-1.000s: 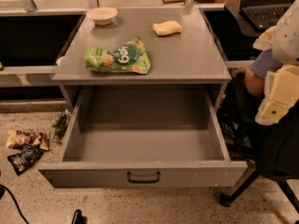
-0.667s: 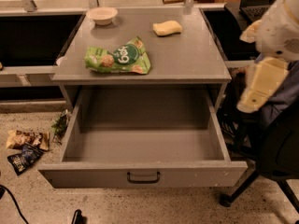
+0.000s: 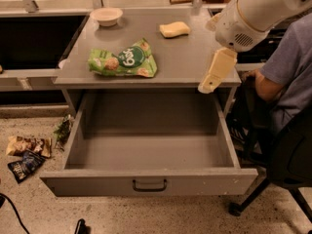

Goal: Place green rice chip bag into top drawer

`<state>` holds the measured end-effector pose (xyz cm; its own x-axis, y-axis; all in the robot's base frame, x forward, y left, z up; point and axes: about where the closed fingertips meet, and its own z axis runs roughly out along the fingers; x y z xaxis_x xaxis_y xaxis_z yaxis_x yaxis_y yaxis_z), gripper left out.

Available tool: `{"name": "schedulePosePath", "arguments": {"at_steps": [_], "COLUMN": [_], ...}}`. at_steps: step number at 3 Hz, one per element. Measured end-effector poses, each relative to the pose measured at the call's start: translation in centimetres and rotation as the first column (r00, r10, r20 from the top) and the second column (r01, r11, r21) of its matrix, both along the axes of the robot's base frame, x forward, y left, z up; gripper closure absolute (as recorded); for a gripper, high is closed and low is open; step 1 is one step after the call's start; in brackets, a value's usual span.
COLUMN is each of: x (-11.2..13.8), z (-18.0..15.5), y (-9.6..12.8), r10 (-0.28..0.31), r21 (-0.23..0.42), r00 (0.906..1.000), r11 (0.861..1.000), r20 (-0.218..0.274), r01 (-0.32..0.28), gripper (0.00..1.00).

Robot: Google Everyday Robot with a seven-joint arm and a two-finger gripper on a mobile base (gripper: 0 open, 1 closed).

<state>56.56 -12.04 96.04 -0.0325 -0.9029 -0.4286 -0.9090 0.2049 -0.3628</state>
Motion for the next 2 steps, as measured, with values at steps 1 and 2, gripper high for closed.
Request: {"name": "schedulePosePath", "arguments": {"at_steps": [1,2], "x": [0.0,2.3], "z": [0.0,-0.5], "y": [0.0,1.8], "r10": [0.0,0.007], "r21": [0.0,0.043], "r00": [1.0,0.9994], "r11": [1.0,0.999], "r20": [0.0,0.034], "r01": [0.0,-0.009], "gripper": [0.0,0.0]}}
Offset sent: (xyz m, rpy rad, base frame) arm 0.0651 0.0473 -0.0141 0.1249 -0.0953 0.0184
